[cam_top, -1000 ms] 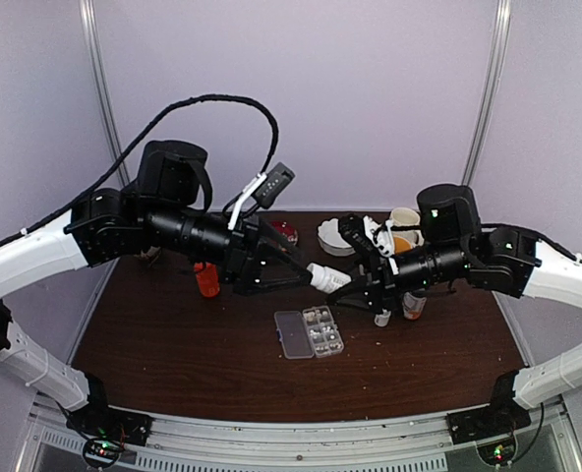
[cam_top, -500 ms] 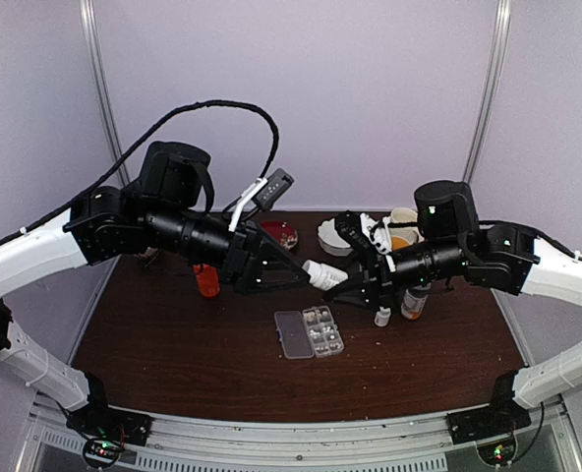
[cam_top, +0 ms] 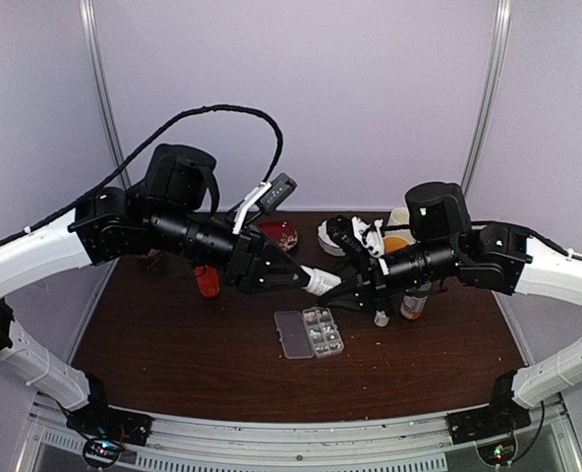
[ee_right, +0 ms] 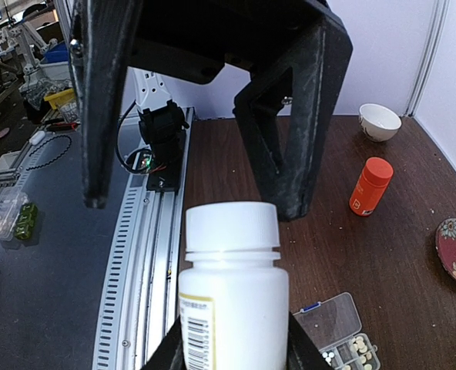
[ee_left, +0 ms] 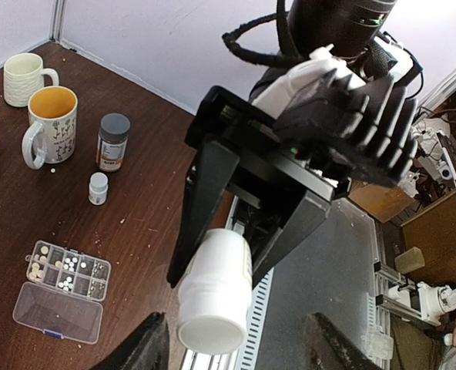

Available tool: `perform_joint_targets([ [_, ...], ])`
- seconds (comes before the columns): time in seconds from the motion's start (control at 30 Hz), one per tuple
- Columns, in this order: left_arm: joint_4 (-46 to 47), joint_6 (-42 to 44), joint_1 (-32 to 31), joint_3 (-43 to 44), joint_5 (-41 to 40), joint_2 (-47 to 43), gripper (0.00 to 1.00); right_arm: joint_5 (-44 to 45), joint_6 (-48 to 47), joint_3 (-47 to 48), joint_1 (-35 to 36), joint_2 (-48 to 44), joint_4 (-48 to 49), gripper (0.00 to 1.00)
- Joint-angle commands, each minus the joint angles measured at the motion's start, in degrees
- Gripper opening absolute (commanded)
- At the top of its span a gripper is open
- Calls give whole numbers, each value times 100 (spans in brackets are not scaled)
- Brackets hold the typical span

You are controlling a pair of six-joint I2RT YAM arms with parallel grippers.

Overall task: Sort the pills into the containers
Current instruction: Screw the lid of the pill bottle onto the pill bottle.

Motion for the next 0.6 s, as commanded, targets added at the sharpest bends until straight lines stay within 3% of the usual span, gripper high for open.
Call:
perform_joint_targets([
  [0.0,214,13,16,104,134,56,61,-61,116,152,36,17,260,0],
  [0.17,209,20,16,78,199,63,59,-19,165,167,36,64,265,0],
  [0.3,201,61,16,99,290,107,40,-26,217,178,36,95,274,0],
  [0.57,137,98,14,122,379,195,37,2,349,179,35,131,300,0],
])
